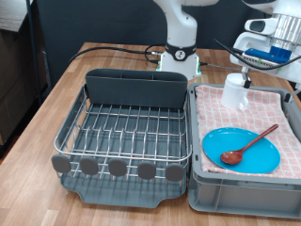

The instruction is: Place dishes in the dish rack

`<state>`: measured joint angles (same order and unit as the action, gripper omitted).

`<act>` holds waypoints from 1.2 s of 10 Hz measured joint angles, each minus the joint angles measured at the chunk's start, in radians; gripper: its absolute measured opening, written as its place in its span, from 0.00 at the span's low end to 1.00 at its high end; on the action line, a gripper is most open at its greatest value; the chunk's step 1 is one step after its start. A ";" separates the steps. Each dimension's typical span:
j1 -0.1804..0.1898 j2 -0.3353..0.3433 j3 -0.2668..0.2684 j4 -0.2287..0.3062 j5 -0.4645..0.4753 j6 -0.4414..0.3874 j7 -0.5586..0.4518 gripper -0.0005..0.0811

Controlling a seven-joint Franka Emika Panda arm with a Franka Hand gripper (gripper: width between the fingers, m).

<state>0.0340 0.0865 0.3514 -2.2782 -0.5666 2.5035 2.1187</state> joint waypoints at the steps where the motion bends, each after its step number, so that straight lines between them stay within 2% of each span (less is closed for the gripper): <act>1: 0.000 0.022 -0.002 0.001 -0.013 0.021 0.013 0.99; 7: 0.001 0.135 -0.035 0.011 -0.131 0.129 0.123 0.99; 12: 0.009 0.196 -0.059 0.026 -0.219 0.163 0.208 0.99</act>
<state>0.0433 0.2821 0.2920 -2.2520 -0.7860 2.6667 2.3267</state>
